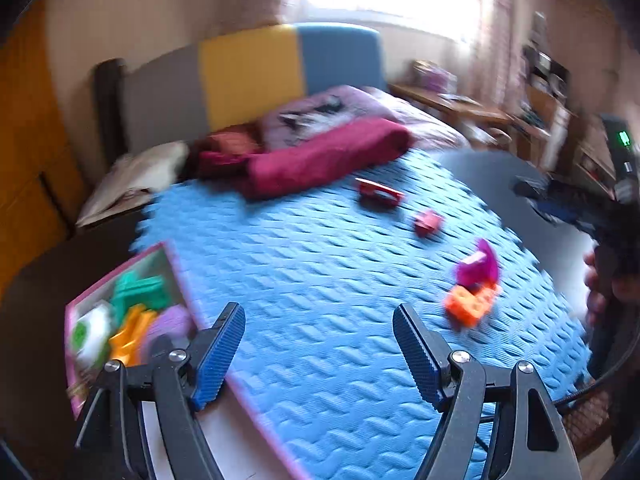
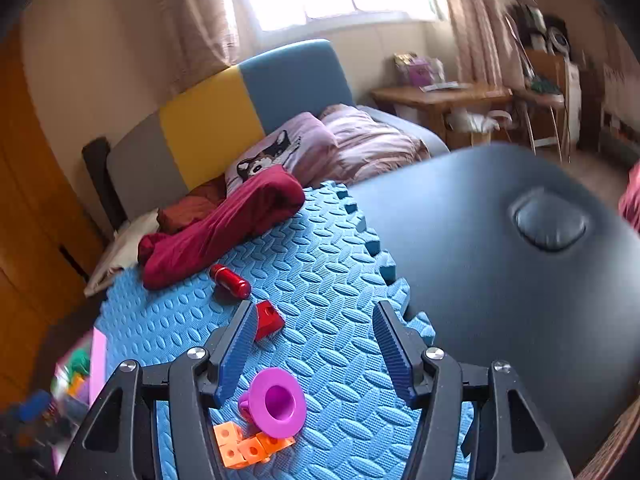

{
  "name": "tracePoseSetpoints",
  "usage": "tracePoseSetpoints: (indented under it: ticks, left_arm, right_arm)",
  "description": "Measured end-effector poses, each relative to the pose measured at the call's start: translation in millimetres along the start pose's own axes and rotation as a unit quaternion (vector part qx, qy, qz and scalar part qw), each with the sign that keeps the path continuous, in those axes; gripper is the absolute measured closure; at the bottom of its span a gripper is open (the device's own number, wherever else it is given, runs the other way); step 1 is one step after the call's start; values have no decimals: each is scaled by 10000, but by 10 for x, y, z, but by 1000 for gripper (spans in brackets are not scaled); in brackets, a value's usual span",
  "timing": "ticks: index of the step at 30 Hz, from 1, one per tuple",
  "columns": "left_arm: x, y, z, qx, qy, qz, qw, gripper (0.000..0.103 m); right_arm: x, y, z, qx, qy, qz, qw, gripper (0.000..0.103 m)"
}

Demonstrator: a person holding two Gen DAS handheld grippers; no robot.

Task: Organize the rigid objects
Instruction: 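Move both tools back toward the orange cubes and red cylinder, then grasp the orange cube cluster with the left tool, then grasp the red cylinder with the right tool while the left tool holds the orange cubes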

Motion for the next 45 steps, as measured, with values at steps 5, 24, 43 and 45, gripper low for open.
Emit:
tracePoseSetpoints:
  ticks: [5,24,43,45]
  left_arm:
    - [275,-32,-500,703,473,87,9964,26]
    - [1003,278,-1348,1434,1545,737,9747,49]
    - [664,624,-498,236,624,225,9975,50]
    - [665,631,-502,245,624,221,9975,50]
  right_arm:
    - [34,21,-51,196,-43,109,9997,43]
    - [157,83,-37,335,-282,411,9982,42]
    - [366,311,117,71,-401,1106,9930,43]
    - [365,319,191,-48,-496,1139,9922,43]
Point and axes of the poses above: each gripper's, at about its wrist camera, not at the fingertips, and x roughly the way its jaws point, z to its left, y to its underside, the point moved 8 cm from there along x, roughly the way its jaws point, and after that the axes turned 6 degrees about -x, right-handed, at the moved point
